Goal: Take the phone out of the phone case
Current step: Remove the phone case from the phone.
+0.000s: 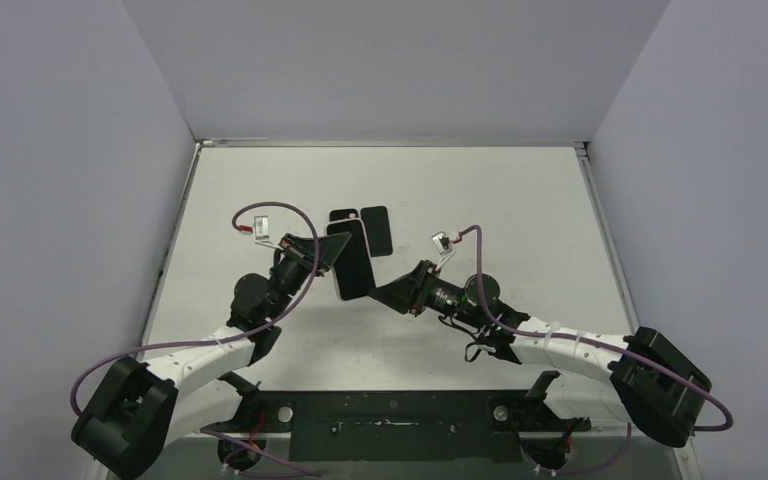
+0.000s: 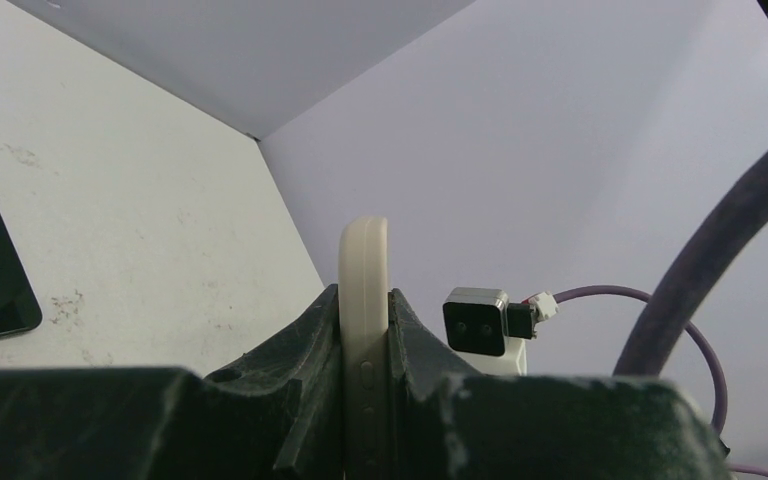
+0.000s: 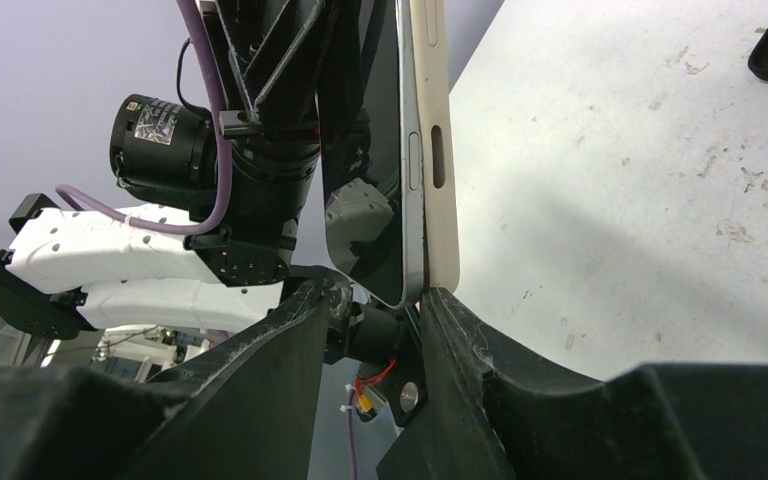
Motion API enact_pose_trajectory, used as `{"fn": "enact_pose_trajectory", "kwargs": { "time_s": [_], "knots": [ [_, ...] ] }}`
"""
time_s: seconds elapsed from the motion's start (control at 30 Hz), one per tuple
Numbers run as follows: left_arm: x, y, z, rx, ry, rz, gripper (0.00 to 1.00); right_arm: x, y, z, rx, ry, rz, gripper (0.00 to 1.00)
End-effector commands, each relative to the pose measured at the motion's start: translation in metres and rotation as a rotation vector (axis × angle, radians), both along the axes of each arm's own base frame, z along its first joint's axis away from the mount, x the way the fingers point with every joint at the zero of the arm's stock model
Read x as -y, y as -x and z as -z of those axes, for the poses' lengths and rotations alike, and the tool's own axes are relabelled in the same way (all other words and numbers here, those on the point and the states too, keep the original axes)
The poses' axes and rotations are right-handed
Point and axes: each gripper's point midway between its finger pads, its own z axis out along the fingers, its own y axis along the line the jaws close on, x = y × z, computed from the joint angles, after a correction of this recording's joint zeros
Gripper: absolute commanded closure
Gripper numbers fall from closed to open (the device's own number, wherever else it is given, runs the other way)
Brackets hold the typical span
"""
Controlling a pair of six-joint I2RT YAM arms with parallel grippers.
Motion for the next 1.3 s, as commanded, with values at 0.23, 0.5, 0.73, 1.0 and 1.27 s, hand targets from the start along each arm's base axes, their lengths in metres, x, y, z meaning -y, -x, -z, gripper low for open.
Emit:
{"fn": "enact_pose_trajectory", "kwargs": {
  "time_s": [0.23, 0.5, 0.73, 1.0, 1.27],
  "knots": [
    [0.006, 0.017, -0.011, 0.119, -0.113, -0.011, 1.0, -0.011, 0.005, -0.094, 0.217, -0.23, -0.069, 0.63],
    [0.014, 0.028, -0.013, 0.089, -0.044, 0.048, 1.0, -0.013, 0.003, -0.097, 0.261, -0.247, -0.081, 0.63],
    [0.027, 0.044, -0.026, 0.044, 0.091, 0.146, 1.0, -0.014, -0.008, -0.089, 0.297, -0.217, -0.064, 0.61],
    [0.033, 0.054, -0.031, 0.044, 0.12, 0.185, 1.0, -0.013, -0.011, -0.09, 0.325, -0.238, -0.086, 0.61],
    [0.043, 0.051, 0.002, 0.058, -0.079, 0.155, 1.0, -0.015, -0.005, -0.105, 0.359, -0.259, -0.126, 0.73]
  ]
}}
